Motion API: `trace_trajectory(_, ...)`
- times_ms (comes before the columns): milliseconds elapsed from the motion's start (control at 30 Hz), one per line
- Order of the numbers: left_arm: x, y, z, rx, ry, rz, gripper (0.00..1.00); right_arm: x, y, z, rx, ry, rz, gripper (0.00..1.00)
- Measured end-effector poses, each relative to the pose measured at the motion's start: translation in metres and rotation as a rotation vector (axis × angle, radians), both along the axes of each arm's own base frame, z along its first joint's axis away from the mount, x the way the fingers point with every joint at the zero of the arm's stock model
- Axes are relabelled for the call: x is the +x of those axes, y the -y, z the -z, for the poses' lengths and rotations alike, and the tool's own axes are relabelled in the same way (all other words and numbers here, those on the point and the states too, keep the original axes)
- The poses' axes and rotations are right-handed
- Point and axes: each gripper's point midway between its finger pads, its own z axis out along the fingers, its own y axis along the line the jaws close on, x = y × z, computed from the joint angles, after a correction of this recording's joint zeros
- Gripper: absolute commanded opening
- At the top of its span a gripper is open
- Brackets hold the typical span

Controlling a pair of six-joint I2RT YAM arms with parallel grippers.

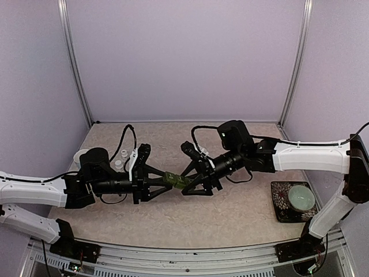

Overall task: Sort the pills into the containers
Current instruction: Pass from the left arm to the right

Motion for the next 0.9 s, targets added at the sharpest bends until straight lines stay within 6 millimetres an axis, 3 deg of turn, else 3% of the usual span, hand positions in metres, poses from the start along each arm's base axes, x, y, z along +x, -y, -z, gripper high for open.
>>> trace_trajectory(267,-0.003,0.000,0.003,0.005,0.006,0.021,0.00,0.002,-0.007,-0.002,-0.005,-0.011,-0.025,0.59)
trace_trajectory(633,-0.003,-0.005,0.007,0.007,0.003,0.006,0.00,-0.004,-0.010,0.003,-0.017,-0.040,-0.063,0.35)
trace_trajectory(733,-0.003,-0.005,0.007,0.006,0.000,0.006,0.21,-0.005,-0.010,0.004,-0.017,-0.040,-0.070,0.30)
trace_trajectory(900,-0.004,-0.006,0.009,0.007,-0.001,0.006,0.32,-0.005,-0.010,0.005,-0.020,-0.043,-0.071,0.26)
